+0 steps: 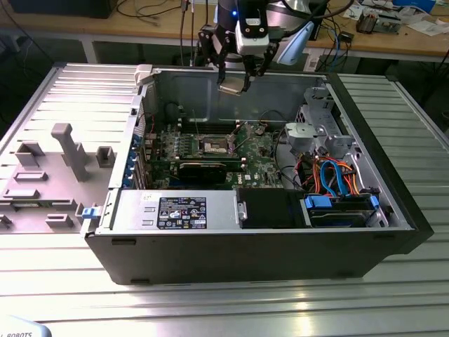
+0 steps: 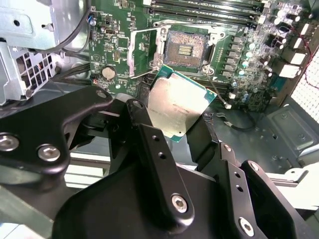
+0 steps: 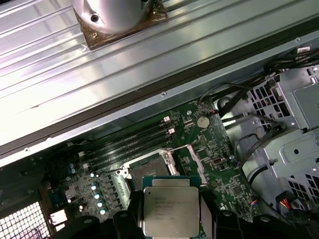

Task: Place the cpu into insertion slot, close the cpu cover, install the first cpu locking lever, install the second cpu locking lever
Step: 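Place the cpu into insertion slot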

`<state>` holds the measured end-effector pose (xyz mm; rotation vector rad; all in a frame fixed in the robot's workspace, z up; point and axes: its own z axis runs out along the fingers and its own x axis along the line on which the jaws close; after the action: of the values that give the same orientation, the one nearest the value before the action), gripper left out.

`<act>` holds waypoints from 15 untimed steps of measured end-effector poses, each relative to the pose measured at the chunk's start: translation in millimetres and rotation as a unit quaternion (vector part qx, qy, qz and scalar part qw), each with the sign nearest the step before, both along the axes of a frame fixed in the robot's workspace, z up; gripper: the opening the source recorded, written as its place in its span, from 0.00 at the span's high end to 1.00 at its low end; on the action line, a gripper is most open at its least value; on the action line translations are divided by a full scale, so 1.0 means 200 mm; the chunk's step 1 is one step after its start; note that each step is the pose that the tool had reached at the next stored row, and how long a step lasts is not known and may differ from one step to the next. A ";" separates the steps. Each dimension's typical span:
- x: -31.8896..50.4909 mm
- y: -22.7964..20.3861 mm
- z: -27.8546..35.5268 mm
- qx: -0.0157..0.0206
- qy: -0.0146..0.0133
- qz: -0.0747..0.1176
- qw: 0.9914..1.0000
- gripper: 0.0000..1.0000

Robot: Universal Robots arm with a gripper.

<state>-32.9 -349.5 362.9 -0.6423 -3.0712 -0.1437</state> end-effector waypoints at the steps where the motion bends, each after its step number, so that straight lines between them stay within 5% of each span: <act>1: 0.000 0.000 0.000 0.000 0.000 -0.007 1.000 0.46; 4: 0.000 0.000 0.000 0.000 0.000 -0.021 1.000 0.46; 15: 0.000 0.000 0.000 0.000 0.000 -0.021 1.000 0.46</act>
<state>-32.9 -349.5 362.9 -0.7083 -3.0587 -0.1437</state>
